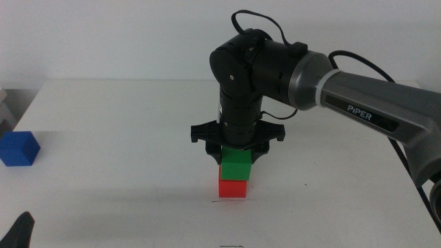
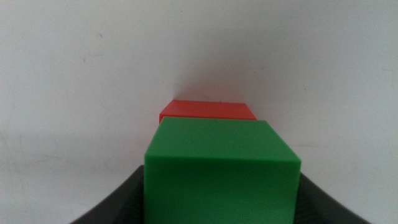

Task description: Stack red cubes first, then green, then blue cubes in a specific spot.

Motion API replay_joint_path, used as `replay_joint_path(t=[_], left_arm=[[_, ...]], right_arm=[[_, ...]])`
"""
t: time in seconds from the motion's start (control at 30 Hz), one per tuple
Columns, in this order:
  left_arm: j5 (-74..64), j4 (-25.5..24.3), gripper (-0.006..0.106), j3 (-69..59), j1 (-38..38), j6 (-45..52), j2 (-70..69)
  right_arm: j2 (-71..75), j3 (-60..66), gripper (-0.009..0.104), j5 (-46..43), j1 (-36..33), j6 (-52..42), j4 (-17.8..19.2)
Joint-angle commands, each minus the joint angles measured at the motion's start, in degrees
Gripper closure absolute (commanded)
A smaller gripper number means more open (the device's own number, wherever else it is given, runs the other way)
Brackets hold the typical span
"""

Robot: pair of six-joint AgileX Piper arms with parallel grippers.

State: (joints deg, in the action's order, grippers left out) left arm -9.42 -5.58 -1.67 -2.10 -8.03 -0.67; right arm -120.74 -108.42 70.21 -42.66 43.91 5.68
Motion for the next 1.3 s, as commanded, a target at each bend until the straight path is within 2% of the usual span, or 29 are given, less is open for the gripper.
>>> replay_joint_path(t=[0.0, 0.73, 0.77, 0.8, 0.9, 1.0, 1.27], left_arm=[[4.37, 0.18, 0.007, 0.14, -0.16, -0.48, -1.5], [4.37, 0.18, 0.007, 0.14, -0.16, -0.48, -1.5], [4.37, 0.18, 0.007, 0.14, -0.16, -0.48, -1.5], [4.37, 0.18, 0.007, 0.14, -0.16, -0.48, -1.5], [4.37, 0.18, 0.007, 0.14, -0.16, -0.48, -1.5], [4.37, 0.18, 0.007, 0.14, -0.16, -0.48, -1.5], [4.37, 0.18, 0.007, 0.14, -0.16, -0.48, -1.5]], right_arm=[[3.53, -1.78, 0.096, 0.28, -0.11, 0.33, 1.07], [1.51, -1.78, 0.095, -1.17, -0.58, 0.04, 1.72], [1.51, -1.78, 0.037, -2.18, -0.53, -0.33, 1.72], [1.51, -1.78, 0.031, -2.17, -0.53, -0.38, 1.72], [1.51, -1.78, 0.018, -2.17, -0.53, -0.38, 1.48], [2.49, -1.85, 0.01, -2.12, -0.53, -0.38, 1.04], [7.85, -2.21, 0.01, 3.3, 0.3, -0.52, 1.56]])
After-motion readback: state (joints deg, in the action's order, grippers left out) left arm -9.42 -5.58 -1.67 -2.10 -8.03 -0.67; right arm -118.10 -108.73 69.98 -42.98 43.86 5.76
